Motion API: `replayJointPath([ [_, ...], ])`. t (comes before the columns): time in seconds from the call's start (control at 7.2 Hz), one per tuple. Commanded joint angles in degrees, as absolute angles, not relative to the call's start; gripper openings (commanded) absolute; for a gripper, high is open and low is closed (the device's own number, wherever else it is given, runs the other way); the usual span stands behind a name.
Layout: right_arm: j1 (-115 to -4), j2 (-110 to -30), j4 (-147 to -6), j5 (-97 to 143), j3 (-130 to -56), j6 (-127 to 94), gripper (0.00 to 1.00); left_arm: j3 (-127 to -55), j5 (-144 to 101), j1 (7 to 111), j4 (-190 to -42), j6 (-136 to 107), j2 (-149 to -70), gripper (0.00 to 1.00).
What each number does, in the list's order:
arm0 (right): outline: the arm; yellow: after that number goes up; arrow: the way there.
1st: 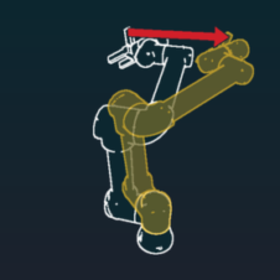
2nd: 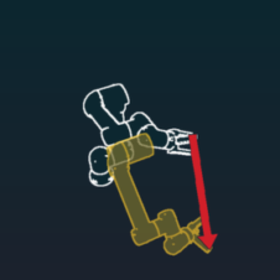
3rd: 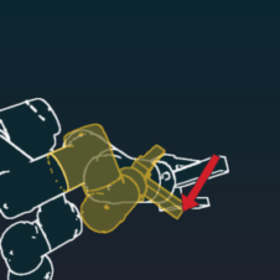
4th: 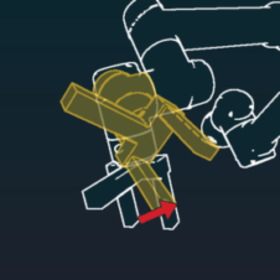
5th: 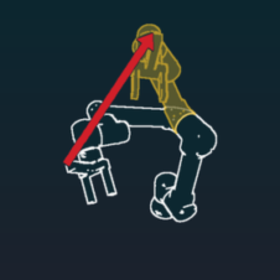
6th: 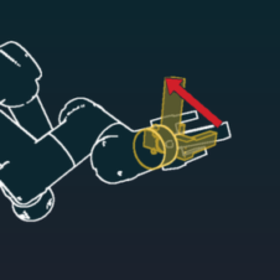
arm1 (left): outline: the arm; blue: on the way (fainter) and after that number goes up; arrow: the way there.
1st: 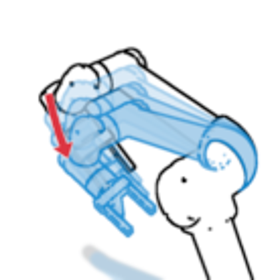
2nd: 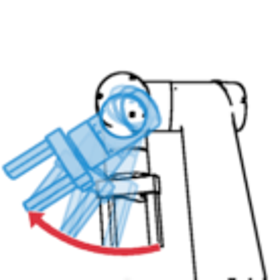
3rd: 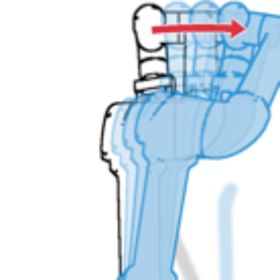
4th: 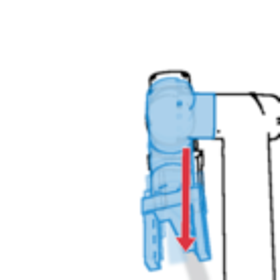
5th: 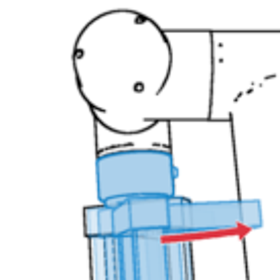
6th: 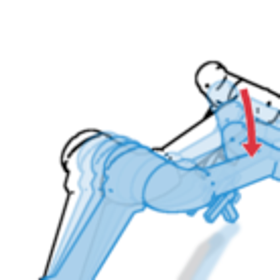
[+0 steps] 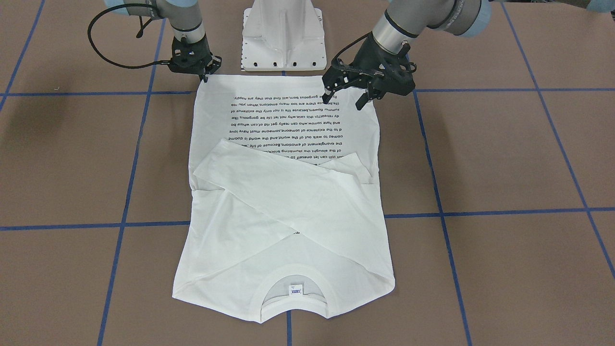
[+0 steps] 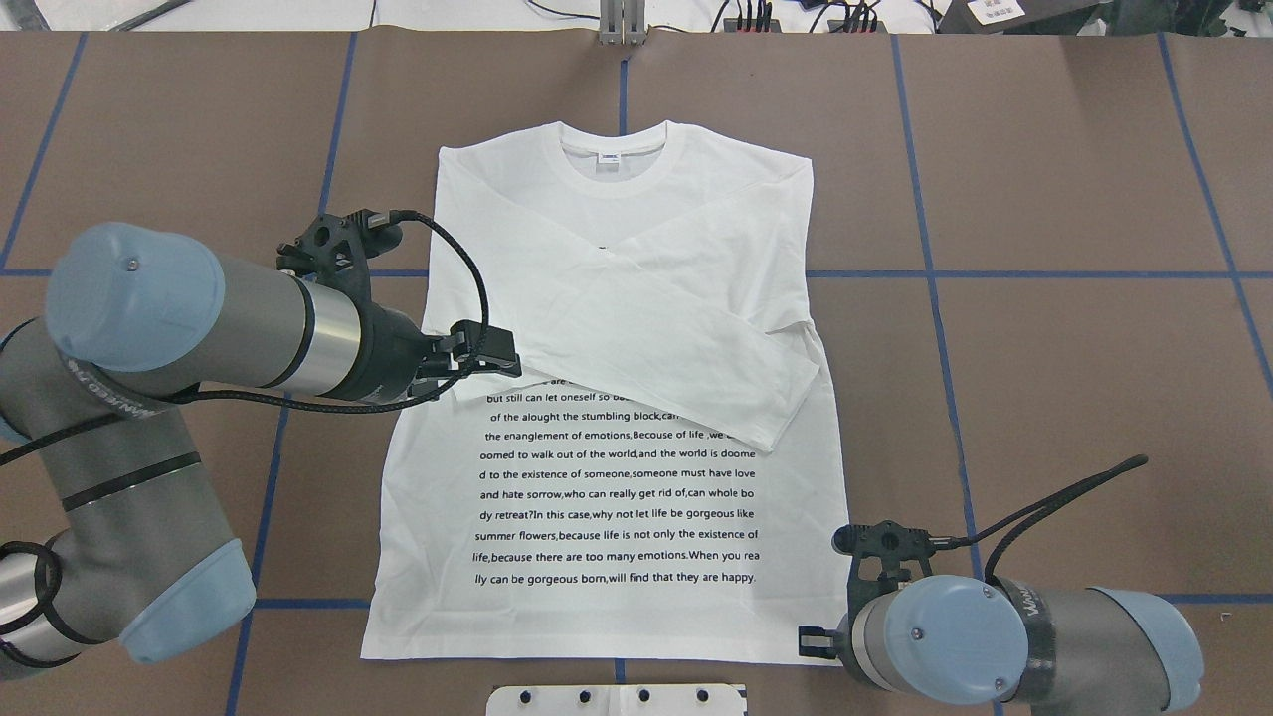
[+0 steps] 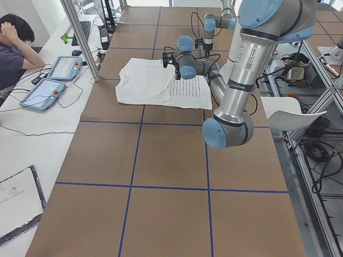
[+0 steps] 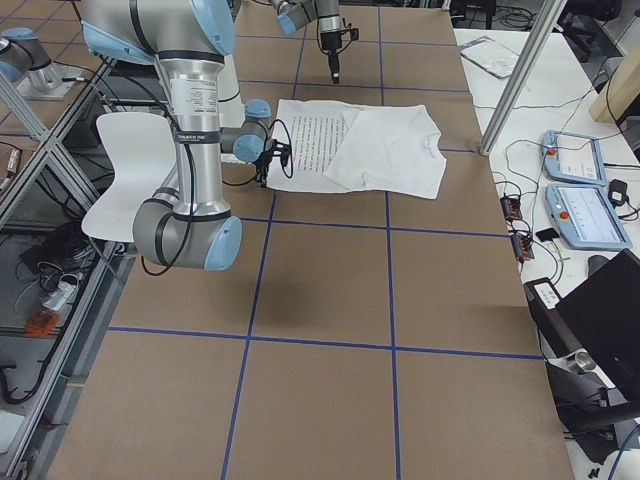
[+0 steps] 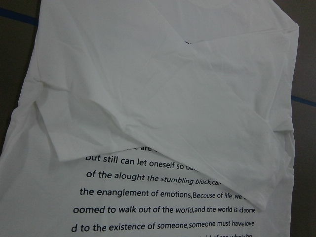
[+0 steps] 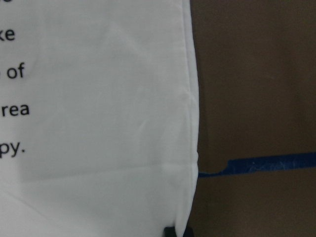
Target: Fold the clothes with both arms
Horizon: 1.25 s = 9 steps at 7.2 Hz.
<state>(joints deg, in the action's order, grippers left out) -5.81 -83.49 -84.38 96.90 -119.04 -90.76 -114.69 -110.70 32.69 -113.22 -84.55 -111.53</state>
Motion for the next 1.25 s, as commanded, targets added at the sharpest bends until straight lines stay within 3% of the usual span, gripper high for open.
replayJointPath([
  [0.0, -6.1, -83.2, -84.3, 97.4, -120.1, -90.8, 0.00, -114.4, -110.7, 32.7, -113.1, -84.7, -111.1, 1.00],
  [0.28, -7.4, -83.2, -84.3, 97.3, -123.4, -90.8, 0.00, -115.7, -110.6, 31.0, -112.9, -85.4, -107.0, 1.00],
  [0.69, -9.2, -83.1, -84.0, 97.4, -124.4, -92.1, 0.00, -121.3, -100.5, 16.5, -112.9, -96.8, -96.0, 1.00],
  [1.11, -10.1, -83.3, -84.0, 97.3, -124.1, -92.0, 0.00, -121.5, -94.8, 9.5, -109.4, -102.2, -93.4, 0.97],
])
